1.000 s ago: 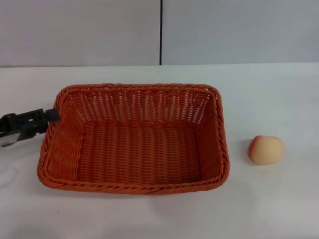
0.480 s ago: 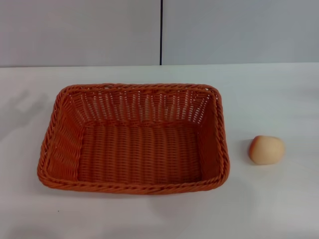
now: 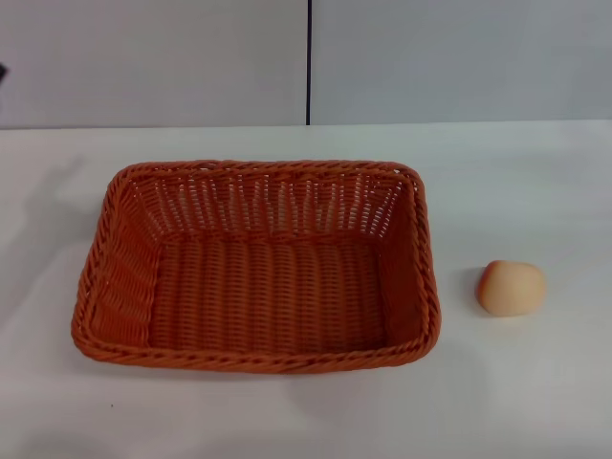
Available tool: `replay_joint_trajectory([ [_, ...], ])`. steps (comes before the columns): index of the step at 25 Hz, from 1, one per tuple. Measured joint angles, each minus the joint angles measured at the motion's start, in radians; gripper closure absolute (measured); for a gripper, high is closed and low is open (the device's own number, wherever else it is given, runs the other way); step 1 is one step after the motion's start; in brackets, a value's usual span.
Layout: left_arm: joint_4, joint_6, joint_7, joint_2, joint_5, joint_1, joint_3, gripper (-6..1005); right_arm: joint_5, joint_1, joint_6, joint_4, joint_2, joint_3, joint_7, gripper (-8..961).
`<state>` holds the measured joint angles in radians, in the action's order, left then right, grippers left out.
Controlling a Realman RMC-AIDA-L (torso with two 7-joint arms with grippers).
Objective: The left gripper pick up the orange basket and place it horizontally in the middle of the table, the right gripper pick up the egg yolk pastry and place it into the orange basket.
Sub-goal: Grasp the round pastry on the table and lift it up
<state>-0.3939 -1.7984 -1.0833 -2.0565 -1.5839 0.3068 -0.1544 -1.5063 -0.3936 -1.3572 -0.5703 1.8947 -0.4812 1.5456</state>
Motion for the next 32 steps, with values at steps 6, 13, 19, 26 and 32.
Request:
replay_joint_trajectory([
  [6,0.091,-0.002,0.204,-0.003,0.000,0.030,-0.005,198,-0.348,-0.092,0.005,-0.087,-0.040,0.010,0.171,157],
  [13,0.134,-0.015,0.351,-0.006,-0.002,0.030,-0.001,198,-0.694,-0.222,-0.085,-0.156,-0.050,-0.008,0.331,158],
  [19,0.151,0.003,0.358,-0.007,-0.002,0.037,-0.003,198,-0.844,-0.306,-0.153,-0.162,-0.050,-0.155,0.404,158],
  [26,0.173,0.020,0.359,-0.007,-0.003,0.038,-0.004,198,-0.967,-0.378,-0.211,-0.165,-0.020,-0.320,0.421,158],
  [32,0.192,0.032,0.349,-0.005,-0.008,0.038,-0.004,198,-1.026,-0.420,-0.233,-0.167,0.027,-0.380,0.423,157],
])
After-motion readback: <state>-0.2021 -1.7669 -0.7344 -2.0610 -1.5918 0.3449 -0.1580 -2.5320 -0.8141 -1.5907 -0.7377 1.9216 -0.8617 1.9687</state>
